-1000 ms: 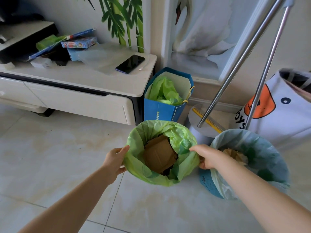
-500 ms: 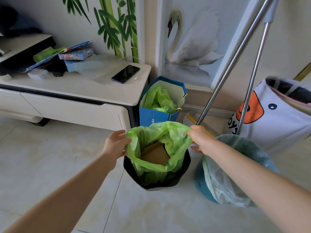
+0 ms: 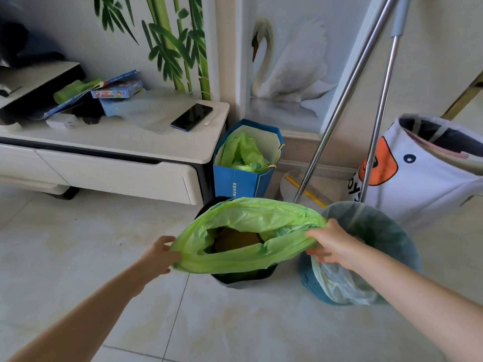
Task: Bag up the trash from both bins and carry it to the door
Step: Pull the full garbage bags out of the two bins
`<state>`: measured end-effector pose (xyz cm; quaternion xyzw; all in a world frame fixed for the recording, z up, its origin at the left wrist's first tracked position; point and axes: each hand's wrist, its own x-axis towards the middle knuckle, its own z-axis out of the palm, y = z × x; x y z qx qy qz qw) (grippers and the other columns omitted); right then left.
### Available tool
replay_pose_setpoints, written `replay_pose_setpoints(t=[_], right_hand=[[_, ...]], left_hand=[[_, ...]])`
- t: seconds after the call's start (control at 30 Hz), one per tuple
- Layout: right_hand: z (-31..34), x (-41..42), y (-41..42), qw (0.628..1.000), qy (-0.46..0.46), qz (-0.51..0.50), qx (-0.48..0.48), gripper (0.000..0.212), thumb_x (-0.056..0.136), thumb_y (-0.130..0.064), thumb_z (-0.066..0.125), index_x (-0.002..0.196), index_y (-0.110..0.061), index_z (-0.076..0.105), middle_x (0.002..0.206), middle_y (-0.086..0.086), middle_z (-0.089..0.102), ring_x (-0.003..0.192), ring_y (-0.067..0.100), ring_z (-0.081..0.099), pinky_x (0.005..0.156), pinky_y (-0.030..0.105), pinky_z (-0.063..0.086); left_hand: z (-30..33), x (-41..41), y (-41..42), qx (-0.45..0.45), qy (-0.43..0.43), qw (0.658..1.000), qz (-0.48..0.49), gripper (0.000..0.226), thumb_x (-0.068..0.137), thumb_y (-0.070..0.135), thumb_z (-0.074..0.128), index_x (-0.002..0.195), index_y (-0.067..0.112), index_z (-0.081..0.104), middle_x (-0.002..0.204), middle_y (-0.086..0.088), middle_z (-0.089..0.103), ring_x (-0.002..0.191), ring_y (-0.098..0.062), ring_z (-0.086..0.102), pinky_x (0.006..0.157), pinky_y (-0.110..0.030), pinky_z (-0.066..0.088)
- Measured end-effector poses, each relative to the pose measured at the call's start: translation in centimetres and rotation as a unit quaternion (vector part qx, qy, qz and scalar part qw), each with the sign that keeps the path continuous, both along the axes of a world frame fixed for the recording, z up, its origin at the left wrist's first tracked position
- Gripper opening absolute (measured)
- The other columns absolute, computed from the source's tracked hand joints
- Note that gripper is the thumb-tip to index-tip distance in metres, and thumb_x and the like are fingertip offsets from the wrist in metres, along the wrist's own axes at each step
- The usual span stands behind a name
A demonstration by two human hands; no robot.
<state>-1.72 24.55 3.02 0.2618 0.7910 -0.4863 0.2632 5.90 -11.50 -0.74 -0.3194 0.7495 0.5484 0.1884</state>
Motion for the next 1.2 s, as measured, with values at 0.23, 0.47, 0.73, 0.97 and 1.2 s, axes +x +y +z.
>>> replay_pose_setpoints(t=[0.23,0.47,0.73,0.97,1.2], right_hand=[[0.2,-1.2,-1.0,0.998,0.064,0.014,0.012,0.017,0.089,-0.009,0.051,0.105,-0.016,0.052,0.098,0.012,0.064,0.085,0.027,0.066,0.078,0.043,0.059],[2.9,-4.1,-2.9,0.991,0.135,-0.011,0.019,0.022,0.081,-0.001,0.039,0.086,0.003,0.060,0.088,0.026,0.061,0.079,0.031,0.061,0.075,0.050,0.058],[9.7,-4.4,-4.5,0.967,0.230,-0.054,-0.090,0.048,0.081,0.007,0.032,0.070,-0.018,0.071,0.076,0.016,0.067,0.071,0.028,0.058,0.068,0.040,0.050],[17.2,-2.4,-2.9,0.944,0.317,-0.074,-0.060,0.028,0.075,-0.008,0.045,0.089,0.010,0.061,0.076,0.014,0.056,0.067,0.026,0.057,0.065,0.038,0.048],[23.4,2.6,-1.4,0.913,0.400,-0.065,-0.047,0.024,0.081,-0.017,0.058,0.088,0.006,0.065,0.071,0.015,0.057,0.068,0.026,0.056,0.066,0.036,0.047]], left_hand=[[1.9,-4.4,2.0,-0.128,0.080,0.986,-0.075,0.005,0.085,0.022,0.066,0.088,0.019,0.068,0.082,-0.008,0.070,0.076,-0.028,0.067,0.070,-0.034,0.054],[5.8,-7.8,2.8,-0.148,0.159,0.976,-0.021,0.013,0.088,0.014,0.059,0.089,0.010,0.072,0.069,-0.012,0.068,0.062,-0.026,0.062,0.076,-0.042,0.059],[11.6,-6.9,2.4,-0.113,0.238,0.964,0.028,0.012,0.088,0.010,0.062,0.087,0.002,0.071,0.077,-0.016,0.066,0.066,-0.025,0.059,0.073,-0.039,0.056],[19.3,-4.8,2.8,-0.074,0.323,0.940,0.083,0.013,0.090,0.008,0.058,0.085,0.006,0.069,0.084,-0.017,0.065,0.077,-0.029,0.062,0.071,-0.033,0.056],[25.4,-0.3,3.4,-0.059,0.379,0.917,0.111,0.019,0.092,0.011,0.058,0.076,0.013,0.068,0.083,-0.011,0.065,0.078,-0.028,0.063,0.076,-0.037,0.057]])
